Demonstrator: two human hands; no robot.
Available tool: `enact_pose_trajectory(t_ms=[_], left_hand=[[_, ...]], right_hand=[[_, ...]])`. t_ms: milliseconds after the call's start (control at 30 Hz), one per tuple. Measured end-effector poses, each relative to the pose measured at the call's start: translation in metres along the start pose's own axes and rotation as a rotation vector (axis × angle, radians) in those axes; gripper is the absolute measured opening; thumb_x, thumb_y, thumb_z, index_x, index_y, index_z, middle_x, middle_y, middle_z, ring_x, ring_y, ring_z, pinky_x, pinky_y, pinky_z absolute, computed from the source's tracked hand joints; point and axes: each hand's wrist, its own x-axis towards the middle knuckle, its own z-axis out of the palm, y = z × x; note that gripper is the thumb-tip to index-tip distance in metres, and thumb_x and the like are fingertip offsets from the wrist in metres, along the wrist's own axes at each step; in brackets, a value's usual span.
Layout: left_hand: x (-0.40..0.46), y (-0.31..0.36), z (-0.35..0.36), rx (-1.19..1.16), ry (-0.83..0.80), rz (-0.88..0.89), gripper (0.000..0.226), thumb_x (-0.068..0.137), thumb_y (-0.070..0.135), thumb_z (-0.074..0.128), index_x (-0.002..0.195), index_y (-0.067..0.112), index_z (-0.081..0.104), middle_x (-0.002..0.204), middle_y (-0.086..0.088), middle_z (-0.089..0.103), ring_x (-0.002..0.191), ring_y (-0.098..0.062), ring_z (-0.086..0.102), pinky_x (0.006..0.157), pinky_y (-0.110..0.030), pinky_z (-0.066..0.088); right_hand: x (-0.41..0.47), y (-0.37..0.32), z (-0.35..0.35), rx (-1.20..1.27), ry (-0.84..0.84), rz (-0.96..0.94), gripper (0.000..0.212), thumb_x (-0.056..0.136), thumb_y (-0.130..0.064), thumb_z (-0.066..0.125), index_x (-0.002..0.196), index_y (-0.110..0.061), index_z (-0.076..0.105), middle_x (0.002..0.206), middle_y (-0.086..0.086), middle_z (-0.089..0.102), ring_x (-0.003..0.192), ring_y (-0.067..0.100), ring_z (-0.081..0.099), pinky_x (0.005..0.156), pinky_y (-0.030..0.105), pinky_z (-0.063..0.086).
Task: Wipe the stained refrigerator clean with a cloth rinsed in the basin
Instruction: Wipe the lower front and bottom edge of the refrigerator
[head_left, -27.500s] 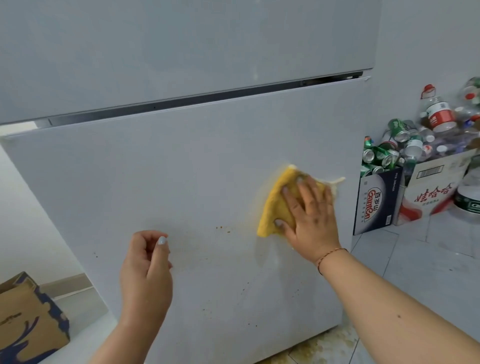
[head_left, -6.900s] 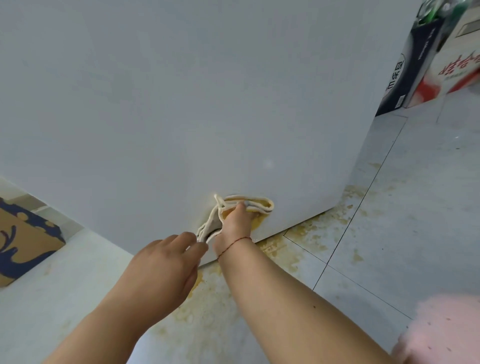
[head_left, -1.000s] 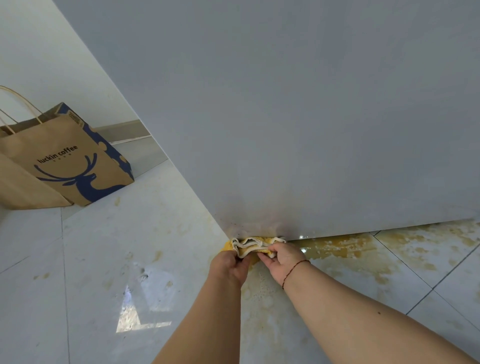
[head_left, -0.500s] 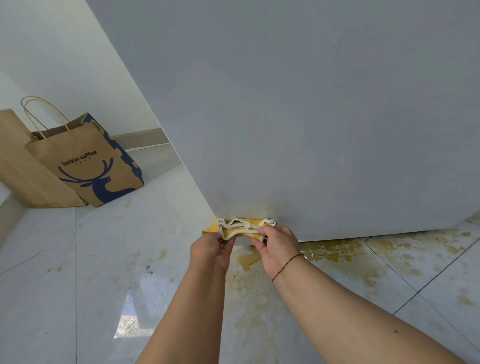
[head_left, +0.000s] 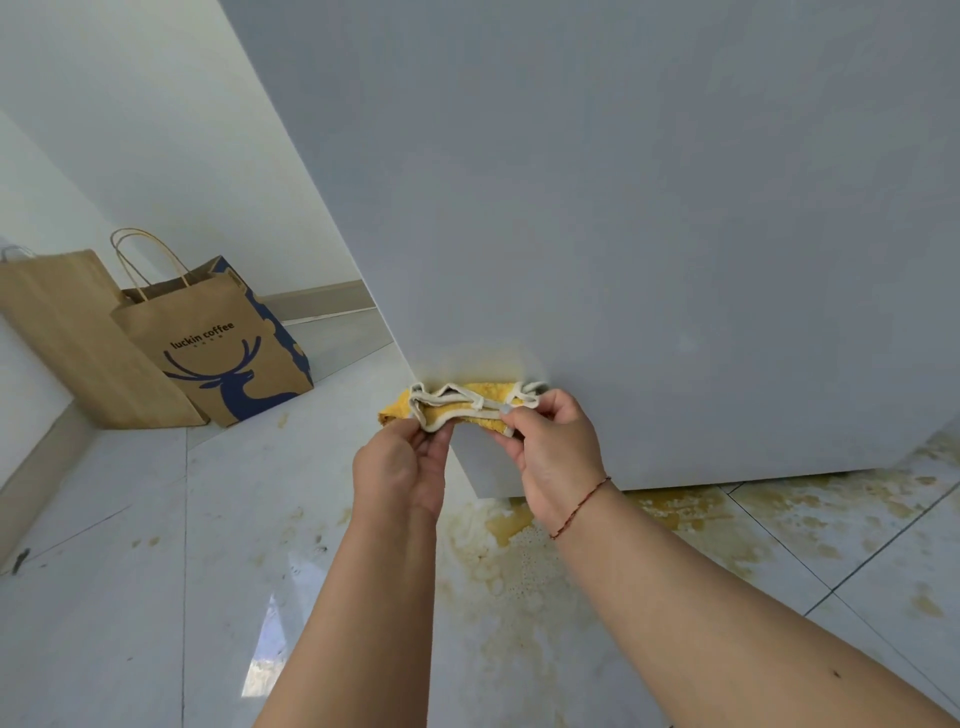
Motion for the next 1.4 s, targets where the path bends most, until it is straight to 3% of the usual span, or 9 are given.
enact_pose_trajectory(t_ms=[200, 300, 433, 500, 600, 733, 933, 1167, 1400], left_hand=[[-0.034, 0.018, -0.009, -0.232, -0.195, -0.028, 0.023, 0.092, -0.003, 0.04, 0.095, -0.003, 0.063, 0.092, -0.017, 0.072, 0.084, -0.027, 0.072, 0.077, -0.038, 0.059], [-0.044, 0.01, -0.033, -0.147, -0.228, -0.067, 0.02, 0.076, 0.004, 0.046, 0.092, 0.003, 0.059, 0.093, -0.014, 0.067, 0.083, -0.027, 0.067, 0.075, -0.036, 0.06], [-0.042, -0.013, -0.059, 0.009, -0.17, -0.137, 0.022, 0.086, 0.019, 0.056, 0.101, 0.004, 0.063, 0.091, -0.014, 0.067, 0.084, -0.03, 0.067, 0.08, -0.043, 0.058], [-0.037, -0.028, -0.068, 0.131, -0.146, -0.126, 0.019, 0.089, 0.015, 0.06, 0.103, 0.002, 0.064, 0.084, -0.013, 0.07, 0.075, -0.027, 0.07, 0.07, -0.038, 0.061], [-0.034, -0.053, -0.085, 0.28, -0.168, -0.109, 0.026, 0.088, 0.003, 0.06, 0.114, 0.002, 0.063, 0.092, -0.015, 0.072, 0.079, -0.026, 0.071, 0.069, -0.035, 0.061], [-0.034, -0.083, -0.11, 0.467, -0.123, -0.161, 0.035, 0.085, -0.001, 0.064, 0.118, 0.011, 0.062, 0.103, -0.015, 0.073, 0.093, -0.031, 0.07, 0.071, -0.037, 0.056], [-0.031, -0.107, -0.116, 0.459, -0.059, -0.321, 0.021, 0.09, -0.005, 0.056, 0.109, 0.001, 0.063, 0.093, -0.018, 0.073, 0.085, -0.033, 0.069, 0.069, -0.038, 0.057], [-0.001, -0.121, -0.097, 0.34, 0.083, -0.456, 0.009, 0.094, -0.005, 0.051, 0.097, -0.01, 0.057, 0.097, -0.023, 0.06, 0.083, -0.034, 0.063, 0.056, -0.037, 0.059], [0.043, -0.147, -0.069, 0.272, 0.132, -0.51, 0.022, 0.097, -0.004, 0.048, 0.117, -0.011, 0.05, 0.105, -0.026, 0.057, 0.084, -0.036, 0.06, 0.046, -0.037, 0.058]], right_hand=[[-0.032, -0.013, -0.007, -0.055, -0.267, -0.177, 0.028, 0.071, -0.001, 0.073, 0.063, -0.024, 0.057, 0.076, 0.006, 0.061, 0.083, 0.024, 0.059, 0.088, 0.042, 0.052], [-0.041, -0.003, -0.03, -0.09, -0.283, -0.092, 0.024, 0.061, -0.002, 0.07, 0.065, -0.022, 0.056, 0.076, 0.01, 0.056, 0.083, 0.027, 0.052, 0.081, 0.044, 0.045], [-0.052, 0.01, -0.059, 0.043, -0.222, 0.144, 0.019, 0.082, 0.011, 0.051, 0.078, -0.007, 0.054, 0.083, 0.016, 0.06, 0.086, 0.032, 0.059, 0.084, 0.049, 0.051], [-0.052, 0.016, -0.071, 0.106, -0.153, 0.263, 0.014, 0.092, -0.007, 0.048, 0.085, -0.008, 0.06, 0.087, 0.014, 0.064, 0.089, 0.029, 0.062, 0.08, 0.048, 0.055], [-0.047, 0.028, -0.092, 0.035, -0.036, 0.426, 0.04, 0.094, -0.045, 0.048, 0.102, -0.011, 0.066, 0.099, 0.013, 0.07, 0.1, 0.031, 0.065, 0.085, 0.049, 0.053], [-0.043, 0.046, -0.116, -0.085, 0.097, 0.551, 0.055, 0.093, -0.061, 0.041, 0.109, -0.013, 0.061, 0.108, 0.016, 0.067, 0.103, 0.034, 0.063, 0.088, 0.053, 0.052], [-0.038, 0.066, -0.132, -0.143, 0.193, 0.533, 0.022, 0.098, -0.032, 0.052, 0.11, -0.013, 0.052, 0.119, 0.017, 0.056, 0.104, 0.038, 0.06, 0.075, 0.051, 0.056], [-0.007, 0.06, -0.134, -0.015, 0.215, 0.531, 0.009, 0.097, -0.005, 0.052, 0.101, -0.007, 0.06, 0.101, 0.021, 0.064, 0.088, 0.036, 0.063, 0.07, 0.049, 0.054], [0.045, 0.069, -0.146, -0.011, 0.367, 0.57, 0.033, 0.095, 0.01, 0.037, 0.117, -0.005, 0.057, 0.102, 0.021, 0.062, 0.082, 0.033, 0.06, 0.059, 0.043, 0.05]])
